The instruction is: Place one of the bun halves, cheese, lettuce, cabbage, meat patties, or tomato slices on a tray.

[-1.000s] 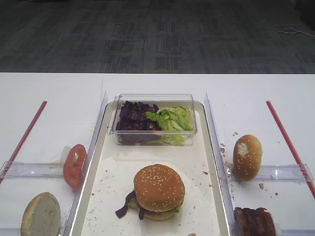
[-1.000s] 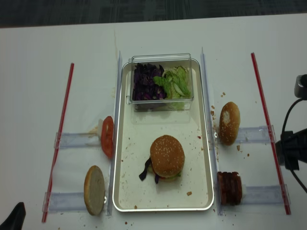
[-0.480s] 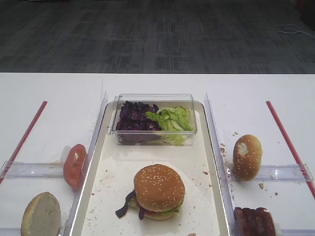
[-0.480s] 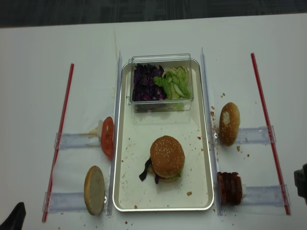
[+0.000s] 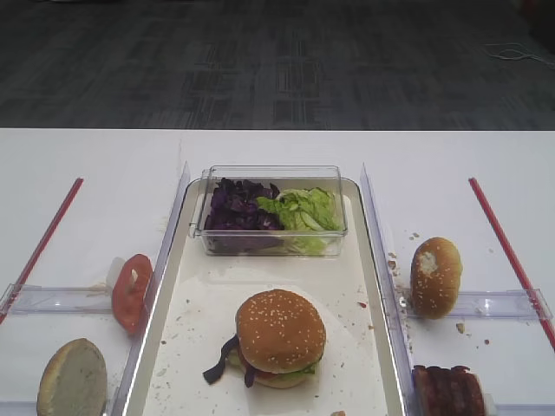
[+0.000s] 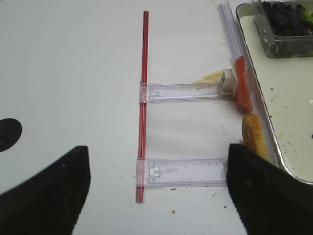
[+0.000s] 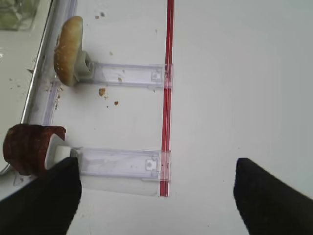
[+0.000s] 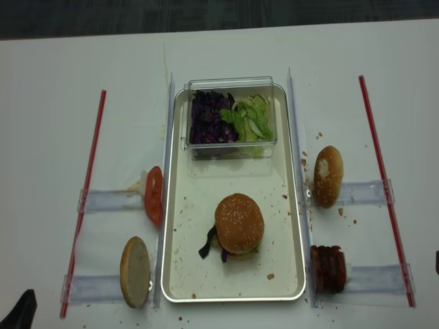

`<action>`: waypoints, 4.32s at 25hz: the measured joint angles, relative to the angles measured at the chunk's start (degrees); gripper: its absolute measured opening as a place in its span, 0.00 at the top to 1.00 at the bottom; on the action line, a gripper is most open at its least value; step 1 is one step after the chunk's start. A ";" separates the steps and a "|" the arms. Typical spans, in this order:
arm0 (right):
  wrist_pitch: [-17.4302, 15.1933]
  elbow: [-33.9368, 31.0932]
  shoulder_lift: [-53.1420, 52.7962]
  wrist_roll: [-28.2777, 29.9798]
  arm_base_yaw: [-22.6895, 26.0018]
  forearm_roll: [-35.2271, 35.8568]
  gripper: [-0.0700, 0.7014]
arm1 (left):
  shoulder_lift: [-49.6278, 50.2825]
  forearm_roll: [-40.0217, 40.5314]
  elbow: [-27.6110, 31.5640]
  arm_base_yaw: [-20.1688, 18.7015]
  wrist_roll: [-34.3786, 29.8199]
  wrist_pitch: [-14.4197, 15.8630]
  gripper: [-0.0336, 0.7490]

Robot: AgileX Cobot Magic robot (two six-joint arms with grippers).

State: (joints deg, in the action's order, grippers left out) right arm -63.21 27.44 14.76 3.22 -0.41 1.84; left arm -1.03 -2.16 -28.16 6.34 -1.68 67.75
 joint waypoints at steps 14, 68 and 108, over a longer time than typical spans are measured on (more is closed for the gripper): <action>-0.62 0.00 -15.68 0.14 0.12 0.57 0.05 | 0.00 0.00 0.00 0.00 0.00 0.00 0.24; -0.74 0.00 -15.68 0.01 0.32 0.65 0.05 | 0.00 0.00 0.00 0.00 0.00 0.00 0.24; -0.85 0.00 -15.68 0.19 0.32 1.47 0.05 | 0.00 0.00 0.00 0.00 0.00 0.00 0.24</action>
State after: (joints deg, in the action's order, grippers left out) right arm -64.06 27.44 -0.92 3.41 -0.09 3.30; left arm -1.03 -2.16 -28.16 6.34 -1.68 67.75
